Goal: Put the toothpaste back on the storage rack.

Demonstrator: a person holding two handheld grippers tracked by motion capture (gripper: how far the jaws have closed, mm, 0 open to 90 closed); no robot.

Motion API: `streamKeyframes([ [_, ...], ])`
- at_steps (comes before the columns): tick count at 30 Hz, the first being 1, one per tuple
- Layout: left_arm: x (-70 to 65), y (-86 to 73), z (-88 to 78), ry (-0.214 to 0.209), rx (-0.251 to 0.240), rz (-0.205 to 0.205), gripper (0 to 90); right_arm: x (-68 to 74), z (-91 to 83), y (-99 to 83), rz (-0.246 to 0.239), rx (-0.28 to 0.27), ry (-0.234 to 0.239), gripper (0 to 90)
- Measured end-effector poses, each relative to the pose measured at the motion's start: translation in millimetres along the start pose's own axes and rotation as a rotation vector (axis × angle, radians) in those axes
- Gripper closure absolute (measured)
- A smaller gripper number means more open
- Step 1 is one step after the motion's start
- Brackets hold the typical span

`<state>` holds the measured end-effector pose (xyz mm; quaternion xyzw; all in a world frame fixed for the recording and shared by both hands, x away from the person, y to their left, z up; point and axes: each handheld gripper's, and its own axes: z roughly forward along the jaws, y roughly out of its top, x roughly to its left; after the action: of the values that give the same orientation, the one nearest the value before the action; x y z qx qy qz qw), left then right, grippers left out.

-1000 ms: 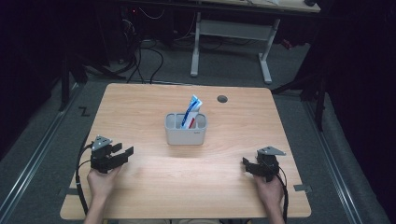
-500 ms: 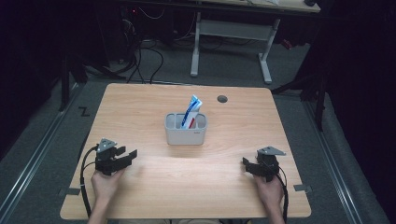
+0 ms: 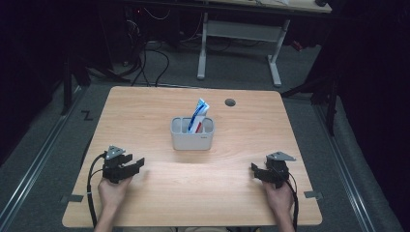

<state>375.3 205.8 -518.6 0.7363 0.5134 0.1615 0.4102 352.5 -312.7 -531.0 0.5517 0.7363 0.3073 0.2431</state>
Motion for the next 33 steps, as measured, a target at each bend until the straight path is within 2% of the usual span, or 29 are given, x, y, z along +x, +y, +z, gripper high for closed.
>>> streamKeyframes([
  [14,-7.3,-3.0,12.8,0.013,0.027,0.034,43.6,-0.1,0.0,0.0,-0.002,-0.001,0.0,28.4],
  [25,-8.3,-4.7,19.6,0.007,0.032,0.022,43.4,-0.1,0.0,0.0,-0.002,-0.001,0.0,28.4],
  [33,-10.9,-5.2,23.5,0.034,0.035,0.052,43.3,-0.1,0.0,0.0,-0.001,0.0,0.0,28.4],
])
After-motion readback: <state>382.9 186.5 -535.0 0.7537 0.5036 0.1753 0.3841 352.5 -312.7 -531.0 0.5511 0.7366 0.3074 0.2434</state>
